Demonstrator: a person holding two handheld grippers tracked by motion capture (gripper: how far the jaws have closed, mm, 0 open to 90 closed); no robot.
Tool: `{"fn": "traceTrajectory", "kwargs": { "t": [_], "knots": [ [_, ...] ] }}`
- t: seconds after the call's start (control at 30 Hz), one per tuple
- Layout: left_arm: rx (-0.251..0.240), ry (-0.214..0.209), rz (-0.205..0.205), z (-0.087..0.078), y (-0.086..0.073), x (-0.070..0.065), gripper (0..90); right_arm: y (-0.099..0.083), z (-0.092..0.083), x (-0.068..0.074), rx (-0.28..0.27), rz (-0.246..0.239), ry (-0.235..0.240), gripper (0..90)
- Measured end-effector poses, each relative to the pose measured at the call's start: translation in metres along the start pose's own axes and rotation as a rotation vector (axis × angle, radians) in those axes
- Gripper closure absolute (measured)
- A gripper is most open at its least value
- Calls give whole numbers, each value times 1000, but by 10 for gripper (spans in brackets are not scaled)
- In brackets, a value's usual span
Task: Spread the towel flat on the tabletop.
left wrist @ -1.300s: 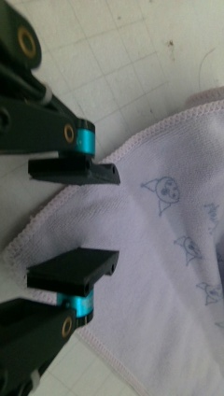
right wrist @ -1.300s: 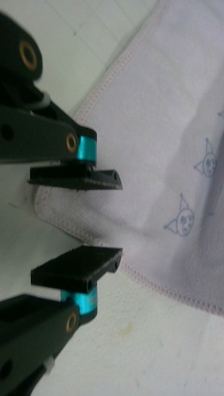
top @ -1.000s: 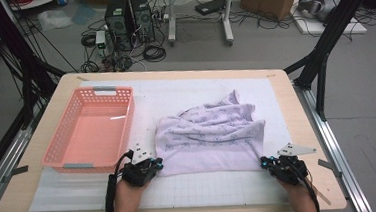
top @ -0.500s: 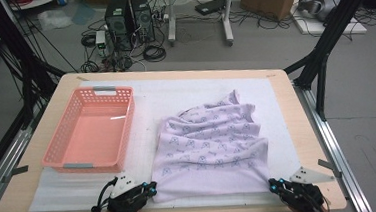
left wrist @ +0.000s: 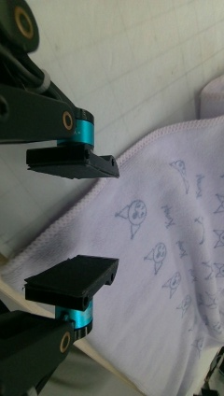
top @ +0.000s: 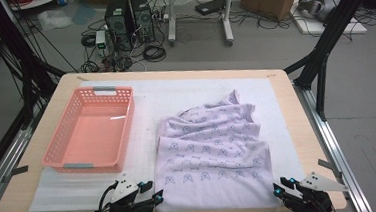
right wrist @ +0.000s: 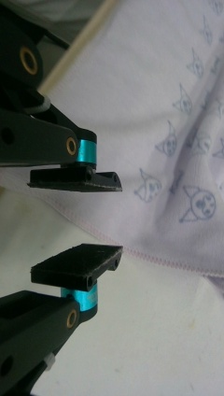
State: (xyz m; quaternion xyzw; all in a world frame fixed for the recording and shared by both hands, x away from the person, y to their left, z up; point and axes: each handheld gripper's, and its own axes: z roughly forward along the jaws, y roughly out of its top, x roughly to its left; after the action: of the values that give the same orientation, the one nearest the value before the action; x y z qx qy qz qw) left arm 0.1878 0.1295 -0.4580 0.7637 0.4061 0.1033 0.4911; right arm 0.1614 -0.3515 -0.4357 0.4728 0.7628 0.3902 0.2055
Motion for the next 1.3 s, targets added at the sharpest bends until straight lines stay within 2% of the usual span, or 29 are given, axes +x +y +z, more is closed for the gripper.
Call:
{"fn": "traceTrajectory", "kwargs": {
  "t": [0.03, 0.1, 0.17, 0.23, 0.33, 0.4, 0.5, 0.57, 0.6, 0.7, 0.8, 0.87, 0.9, 0.93, 0.97, 1.0, 1.03, 1.07, 1.13, 1.23, 1.3],
  "knots": [
    [15, -9, 11, 4, 0, -2, 499, 1, 3, -1, 5, -1, -8, 610],
    [13, 19, 61, 7, -2, -8, 510, 1, 10, -2, 27, -6, -18, 607],
    [15, 40, 98, 6, -3, -10, 591, -1, 16, -3, 51, -6, -14, 607],
    [14, 35, 80, 4, -4, -7, 703, 1, 21, -4, 60, -19, -4, 602],
    [6, 51, 86, 5, -5, -5, 809, 10, 26, -5, 71, -54, 15, 597],
    [6, 52, 89, 6, -4, -5, 846, 14, 31, -7, 75, -67, 32, 594],
    [20, 60, 109, 6, -2, -7, 861, 13, 35, -8, 73, -73, 44, 587],
    [13, 53, 92, 7, 2, -7, 856, 13, 35, -10, 77, -64, 48, 587],
    [1, 57, 82, 7, 4, -7, 815, 13, 34, -11, 83, -70, 43, 587],
    [-9, 61, 69, 7, 9, -5, 614, 12, 30, -10, 79, -69, 32, 581],
    [12, 58, 61, 9, 7, -3, 538, 11, 28, -7, 68, -62, 45, 582],
    [25, 54, 54, 13, 5, -2, 530, 10, 31, -6, 86, -72, 35, 581],
    [15, 65, 66, 14, 4, -4, 529, 10, 31, -5, 82, -68, 34, 586],
    [16, 79, 90, 14, 3, -6, 545, 10, 31, -5, 85, -67, 33, 616],
    [13, 98, 136, 14, 2, -8, 580, 10, 31, -5, 82, -71, 37, 679],
    [10, 93, 165, 13, 1, -8, 695, 9, 30, -3, 87, -74, 58, 808],
    [9, 63, 168, 13, 0, -7, 822, 10, 30, -2, 87, -83, 81, 859],
    [9, 67, 156, 12, 0, -8, 863, 10, 29, 0, 93, -101, 71, 865],
    [18, 67, 150, 6, 0, -9, 870, 10, 28, 1, 99, -104, 76, 870],
    [-26, 41, 98, -10, 1, -9, 871, 6, 20, 1, 96, -99, 92, 872],
    [-33, 31, 82, -19, -2, -10, 871, 2, 13, 1, 88, -91, 105, 873]
  ]
}}
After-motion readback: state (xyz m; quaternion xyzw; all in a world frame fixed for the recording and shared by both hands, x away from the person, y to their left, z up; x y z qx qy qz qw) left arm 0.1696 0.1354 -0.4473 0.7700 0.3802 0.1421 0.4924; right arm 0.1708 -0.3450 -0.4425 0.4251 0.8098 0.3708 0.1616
